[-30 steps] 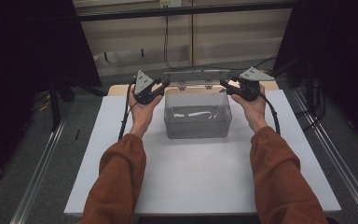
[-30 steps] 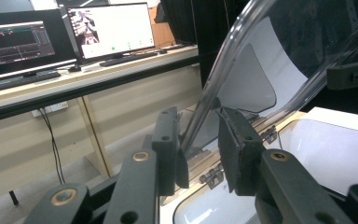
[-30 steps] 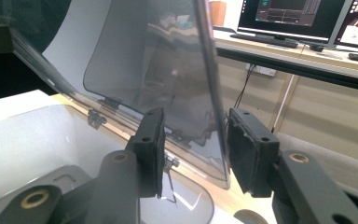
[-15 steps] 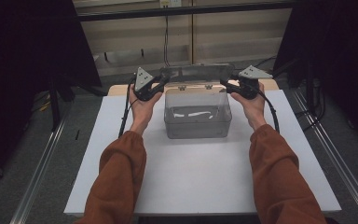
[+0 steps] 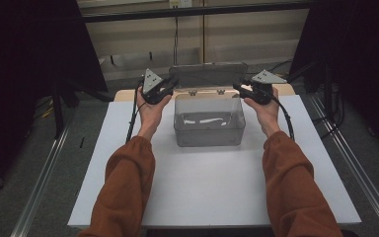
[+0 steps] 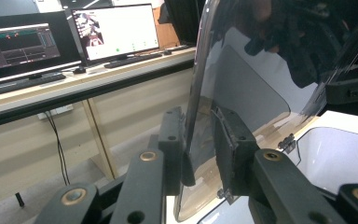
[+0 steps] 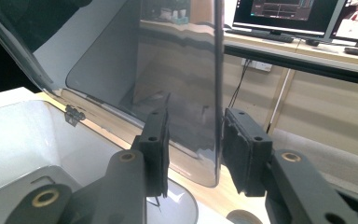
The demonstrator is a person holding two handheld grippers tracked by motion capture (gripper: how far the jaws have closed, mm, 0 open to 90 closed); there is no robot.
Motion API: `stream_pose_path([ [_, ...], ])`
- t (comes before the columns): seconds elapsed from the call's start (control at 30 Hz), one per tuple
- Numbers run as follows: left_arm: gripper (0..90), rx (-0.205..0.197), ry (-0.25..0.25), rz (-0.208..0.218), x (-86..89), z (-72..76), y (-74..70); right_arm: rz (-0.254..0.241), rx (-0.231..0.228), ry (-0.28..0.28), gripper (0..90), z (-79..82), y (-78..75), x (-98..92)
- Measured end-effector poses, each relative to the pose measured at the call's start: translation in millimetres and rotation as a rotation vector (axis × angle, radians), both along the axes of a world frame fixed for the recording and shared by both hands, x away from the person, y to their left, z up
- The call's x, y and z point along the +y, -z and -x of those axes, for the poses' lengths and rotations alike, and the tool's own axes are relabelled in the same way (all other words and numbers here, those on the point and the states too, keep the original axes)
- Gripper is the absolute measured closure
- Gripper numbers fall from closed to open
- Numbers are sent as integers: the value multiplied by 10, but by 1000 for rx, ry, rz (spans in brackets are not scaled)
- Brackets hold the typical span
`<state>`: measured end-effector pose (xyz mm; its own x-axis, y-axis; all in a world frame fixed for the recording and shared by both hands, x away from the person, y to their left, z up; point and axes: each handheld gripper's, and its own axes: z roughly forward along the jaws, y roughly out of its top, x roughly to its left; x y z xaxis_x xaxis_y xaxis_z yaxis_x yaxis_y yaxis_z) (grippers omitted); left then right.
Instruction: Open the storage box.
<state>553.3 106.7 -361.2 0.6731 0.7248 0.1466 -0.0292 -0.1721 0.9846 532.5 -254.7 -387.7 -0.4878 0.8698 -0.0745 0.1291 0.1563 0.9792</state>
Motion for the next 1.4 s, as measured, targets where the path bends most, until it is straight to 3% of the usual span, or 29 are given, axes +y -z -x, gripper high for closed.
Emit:
stream_pose_path([
  [0.2, 737, -1, -1, 2, 3, -50, -3, 7, -3, -1, 675, -38, -15, 18],
  [0.4, 723, 30, -6, -30, 2, -108, 84, -13, 1, -6, 691, -75, -12, -13],
  [0.6, 723, 53, -10, -30, -10, -151, 158, -17, 2, -7, 707, -92, -13, -27],
  [0.7, 724, 63, -13, -8, -15, -171, 170, -19, 6, -6, 713, -99, -17, -28],
  [0.93, 709, 79, -20, -41, -30, -233, 209, -29, -1, 5, 725, -135, -15, -27],
  [1.03, 729, 98, -16, -4, -35, -263, 232, -31, -3, 3, 721, -157, -6, -33],
  [1.07, 729, 97, -13, -23, -25, -272, 233, -31, -3, 3, 721, -157, -6, -33],
  [1.13, 743, 105, -14, -16, -29, -283, 241, -29, 7, -3, 669, -179, 13, -20],
  [1.4, 771, 122, -8, -9, -17, -322, 259, -26, 22, 4, 624, -227, 49, 17],
])
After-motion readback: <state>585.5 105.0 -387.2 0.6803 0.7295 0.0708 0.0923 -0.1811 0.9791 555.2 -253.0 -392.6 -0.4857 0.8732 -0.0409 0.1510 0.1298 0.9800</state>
